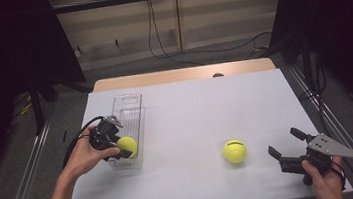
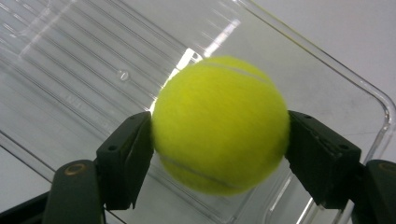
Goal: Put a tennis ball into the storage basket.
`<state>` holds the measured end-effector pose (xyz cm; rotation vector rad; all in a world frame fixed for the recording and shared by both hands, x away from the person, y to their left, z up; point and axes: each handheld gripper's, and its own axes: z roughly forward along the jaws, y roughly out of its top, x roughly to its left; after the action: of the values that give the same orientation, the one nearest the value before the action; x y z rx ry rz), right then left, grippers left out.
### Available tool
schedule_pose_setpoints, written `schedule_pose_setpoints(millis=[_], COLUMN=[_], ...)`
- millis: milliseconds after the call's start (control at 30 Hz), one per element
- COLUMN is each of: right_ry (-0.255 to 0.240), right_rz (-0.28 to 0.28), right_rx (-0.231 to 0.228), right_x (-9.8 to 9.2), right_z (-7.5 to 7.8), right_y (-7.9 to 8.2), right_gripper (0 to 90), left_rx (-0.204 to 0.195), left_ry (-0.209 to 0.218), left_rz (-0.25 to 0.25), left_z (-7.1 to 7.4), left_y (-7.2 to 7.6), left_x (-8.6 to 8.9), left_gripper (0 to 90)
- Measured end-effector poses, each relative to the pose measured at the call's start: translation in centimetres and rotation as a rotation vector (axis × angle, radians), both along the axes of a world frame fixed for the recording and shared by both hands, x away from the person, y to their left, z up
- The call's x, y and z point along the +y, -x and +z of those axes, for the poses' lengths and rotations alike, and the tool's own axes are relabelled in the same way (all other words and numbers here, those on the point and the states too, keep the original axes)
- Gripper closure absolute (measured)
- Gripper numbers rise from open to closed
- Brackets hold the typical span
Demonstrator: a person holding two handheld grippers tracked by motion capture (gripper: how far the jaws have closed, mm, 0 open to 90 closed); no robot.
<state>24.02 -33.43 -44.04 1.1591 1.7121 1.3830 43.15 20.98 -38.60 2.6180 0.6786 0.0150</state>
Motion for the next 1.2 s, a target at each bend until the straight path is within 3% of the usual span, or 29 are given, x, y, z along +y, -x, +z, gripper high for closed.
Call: schedule_pose_setpoints(millis=[167,800,1067,1200], right_ry=[0.001,0.0,0.0,-0.001], right_rz=[0.0,0.0,-0.001,-0.001], right_rx=[0.001,0.002,0.001,0.0], right_x=[0.0,0.0,0.0,0.0], right_z=[0.0,0.0,0.0,0.0], right_y=[0.0,0.0,0.0,0.0], right_gripper=[0.8,0.8,0.8,0.8], left_rx=[-0.01,-0.052,-0.083,-0.097], left_ry=[0.029,0.057,0.13,0.206], left_rz=[0.019,0.018,0.047,0.079], left_z=[0.4,0.8,1.3,1.6], left_y=[0.0,-0.1,0.2,0.5], left_x=[0.2,0.4,0.6,1.0], left_gripper=[18.9,8.4,6.4,6.0])
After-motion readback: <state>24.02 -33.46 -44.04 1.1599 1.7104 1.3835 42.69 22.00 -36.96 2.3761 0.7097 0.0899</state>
